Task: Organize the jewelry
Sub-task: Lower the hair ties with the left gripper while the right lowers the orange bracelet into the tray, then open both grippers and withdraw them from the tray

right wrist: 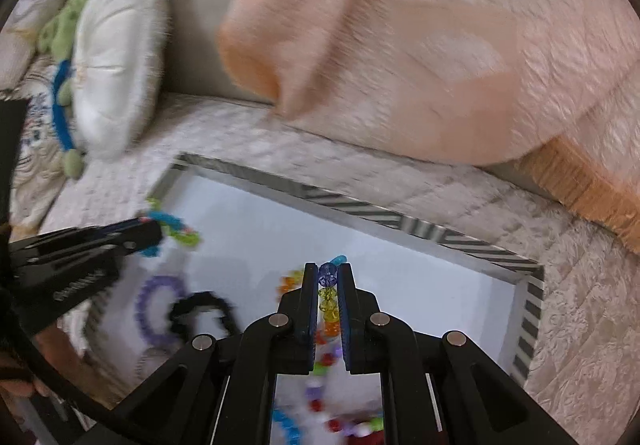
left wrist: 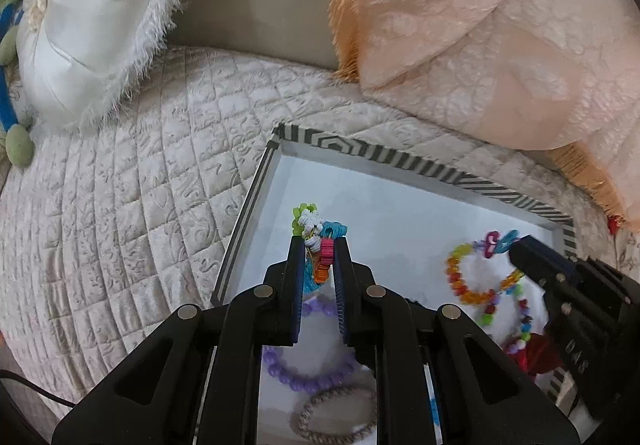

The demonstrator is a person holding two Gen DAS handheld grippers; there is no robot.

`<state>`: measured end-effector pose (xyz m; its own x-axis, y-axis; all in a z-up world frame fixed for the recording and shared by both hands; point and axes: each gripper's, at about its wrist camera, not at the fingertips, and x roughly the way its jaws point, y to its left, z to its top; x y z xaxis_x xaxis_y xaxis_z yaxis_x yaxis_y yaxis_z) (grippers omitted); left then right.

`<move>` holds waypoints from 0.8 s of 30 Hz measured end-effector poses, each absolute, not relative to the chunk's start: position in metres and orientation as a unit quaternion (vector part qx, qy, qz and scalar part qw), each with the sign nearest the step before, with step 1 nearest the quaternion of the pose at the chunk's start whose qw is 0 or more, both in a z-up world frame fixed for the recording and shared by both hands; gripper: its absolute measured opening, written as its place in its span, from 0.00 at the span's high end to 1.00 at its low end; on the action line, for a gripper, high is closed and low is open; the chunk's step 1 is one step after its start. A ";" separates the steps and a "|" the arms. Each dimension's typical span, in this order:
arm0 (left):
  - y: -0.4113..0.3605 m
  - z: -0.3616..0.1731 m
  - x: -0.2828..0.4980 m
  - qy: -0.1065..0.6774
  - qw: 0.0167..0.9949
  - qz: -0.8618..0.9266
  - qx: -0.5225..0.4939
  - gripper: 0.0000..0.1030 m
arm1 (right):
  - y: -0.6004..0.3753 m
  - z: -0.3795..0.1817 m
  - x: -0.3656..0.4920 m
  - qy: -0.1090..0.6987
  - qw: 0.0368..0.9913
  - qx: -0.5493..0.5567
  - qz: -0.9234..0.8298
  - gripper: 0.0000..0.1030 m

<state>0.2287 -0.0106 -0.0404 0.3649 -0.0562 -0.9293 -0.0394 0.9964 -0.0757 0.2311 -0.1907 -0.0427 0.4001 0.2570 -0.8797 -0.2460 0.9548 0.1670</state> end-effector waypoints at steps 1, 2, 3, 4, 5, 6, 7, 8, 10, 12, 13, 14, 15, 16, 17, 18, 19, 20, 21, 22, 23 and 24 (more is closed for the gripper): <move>-0.010 -0.043 0.230 0.565 0.824 -0.003 -0.041 0.88 | -0.197 -0.047 0.233 0.528 0.837 0.006 0.139 0.92; -0.010 -0.046 0.231 0.566 0.823 0.000 -0.041 0.88 | -0.201 -0.049 0.234 0.529 0.838 0.008 0.132 0.92; -0.011 -0.048 0.231 0.566 0.823 0.002 -0.041 0.88 | -0.206 -0.051 0.234 0.529 0.839 0.010 0.125 0.92; -0.011 -0.050 0.231 0.566 0.823 0.005 -0.042 0.88 | -0.210 -0.053 0.234 0.530 0.839 0.012 0.121 0.92; -0.010 -0.051 0.231 0.566 0.823 0.009 -0.045 0.87 | -0.214 -0.054 0.234 0.532 0.839 0.013 0.119 0.92; -0.008 -0.052 0.231 0.568 0.821 0.012 -0.051 0.85 | -0.216 -0.055 0.233 0.534 0.837 0.016 0.117 0.92; -0.008 -0.054 0.231 0.572 0.819 0.013 -0.053 0.82 | -0.218 -0.055 0.233 0.537 0.836 0.019 0.115 0.91; -0.007 -0.054 0.232 0.573 0.817 0.014 -0.053 0.68 | -0.220 -0.054 0.231 0.539 0.834 0.022 0.115 0.89; -0.005 -0.052 0.230 0.569 0.820 0.016 -0.058 0.50 | -0.225 -0.050 0.225 0.536 0.835 0.033 0.117 0.81; -0.003 -0.045 0.226 0.562 0.825 0.018 -0.057 0.49 | -0.229 -0.043 0.215 0.531 0.838 0.042 0.121 0.76; -0.003 -0.041 0.222 0.559 0.827 0.019 -0.053 0.49 | -0.230 -0.039 0.209 0.528 0.838 0.048 0.126 0.76; -0.001 -0.036 0.219 0.556 0.829 0.018 -0.051 0.48 | -0.232 -0.035 0.202 0.526 0.839 0.051 0.129 0.75; 0.000 -0.032 0.216 0.555 0.830 0.018 -0.051 0.48 | -0.231 -0.032 0.198 0.524 0.841 0.050 0.130 0.75; 0.001 -0.027 0.211 0.553 0.832 0.018 -0.048 0.48 | -0.232 -0.028 0.191 0.521 0.842 0.049 0.129 0.75; 0.002 -0.021 0.204 0.547 0.836 0.017 -0.043 0.48 | -0.232 -0.025 0.186 0.519 0.843 0.049 0.128 0.75; 0.002 -0.015 0.199 0.541 0.840 0.017 -0.038 0.48 | -0.232 -0.020 0.178 0.516 0.846 0.048 0.128 0.75; 0.002 -0.010 0.193 0.534 0.845 0.017 -0.033 0.48 | -0.232 -0.016 0.171 0.512 0.848 0.044 0.128 0.75; 0.003 -0.003 0.186 0.528 0.848 0.017 -0.028 0.48 | -0.231 -0.011 0.163 0.507 0.851 0.038 0.128 0.75; 0.002 0.001 0.181 0.523 0.852 0.016 -0.025 0.48 | -0.229 -0.007 0.156 0.503 0.854 0.033 0.129 0.75; 0.003 0.007 0.174 0.518 0.855 0.012 -0.024 0.48 | -0.228 -0.003 0.149 0.500 0.856 0.029 0.129 0.75; 0.003 0.012 0.168 0.512 0.858 0.011 -0.021 0.48 | -0.227 0.002 0.141 0.499 0.856 0.027 0.131 0.75; 0.003 0.017 0.161 0.507 0.862 0.013 -0.017 0.48 | -0.225 0.004 0.135 0.497 0.857 0.029 0.135 0.75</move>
<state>0.1611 0.0032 0.0171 0.4862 0.0055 -0.8739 -0.0394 0.9991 -0.0157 0.1348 -0.2249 0.0043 0.4695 0.2599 -0.8438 -0.2020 0.9620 0.1839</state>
